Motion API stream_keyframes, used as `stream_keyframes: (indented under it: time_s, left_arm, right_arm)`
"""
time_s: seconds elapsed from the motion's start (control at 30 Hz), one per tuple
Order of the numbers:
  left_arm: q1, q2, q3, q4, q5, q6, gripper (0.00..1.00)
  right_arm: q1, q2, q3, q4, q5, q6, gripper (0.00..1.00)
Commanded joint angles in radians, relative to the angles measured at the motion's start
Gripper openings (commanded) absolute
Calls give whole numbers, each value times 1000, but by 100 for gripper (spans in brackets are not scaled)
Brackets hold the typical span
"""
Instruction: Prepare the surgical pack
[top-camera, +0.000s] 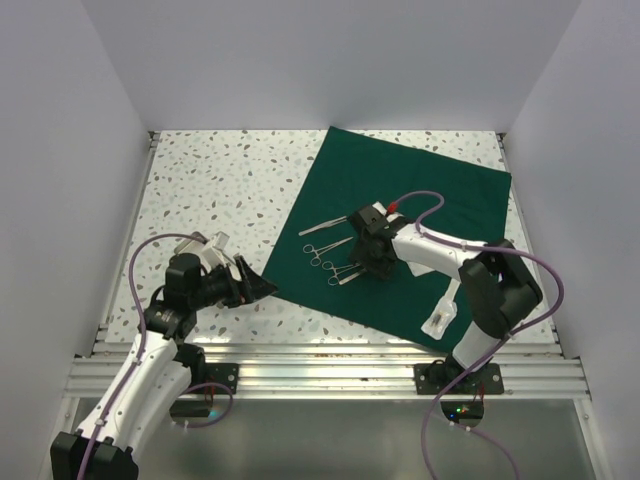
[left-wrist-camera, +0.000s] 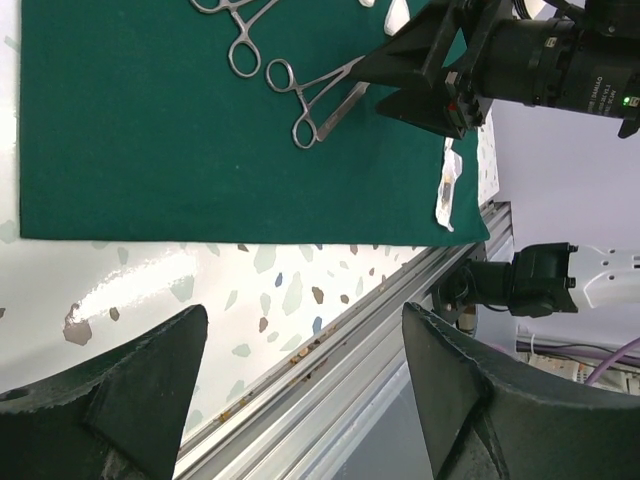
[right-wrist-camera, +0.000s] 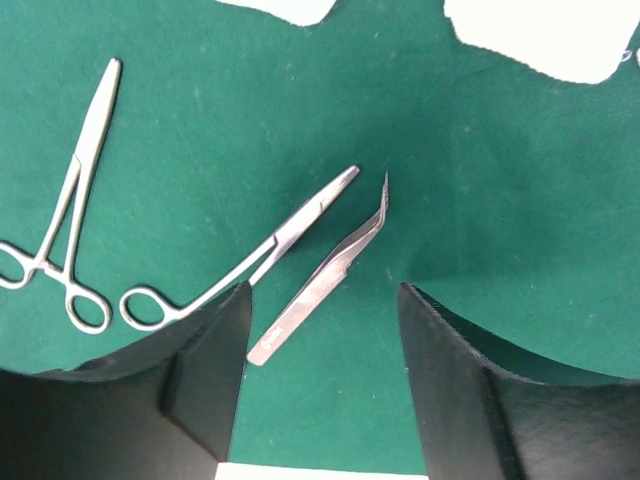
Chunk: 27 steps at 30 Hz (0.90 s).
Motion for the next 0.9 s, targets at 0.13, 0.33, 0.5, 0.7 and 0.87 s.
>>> stream_keyframes:
  time_s: [0.13, 0.33, 0.5, 0.7, 0.87]
  left_arm:
    - [-3, -1, 43, 42, 36, 43, 82]
    - [-1, 5, 45, 50, 59, 55, 81]
    - [-3, 14, 49, 56, 79, 60, 78]
    - [-3, 36, 71, 58, 88, 80, 75]
    - [-4, 62, 91, 99, 100, 86, 77]
  right_arm:
    - [2, 16, 20, -6, 79, 36, 59]
    - [3, 45, 20, 6, 70, 25, 50]
    - [3, 38, 19, -16, 87, 17, 38]
    - [3, -28, 5, -59, 124, -38, 0]
    - [3, -122, -4, -24, 67, -210, 0]
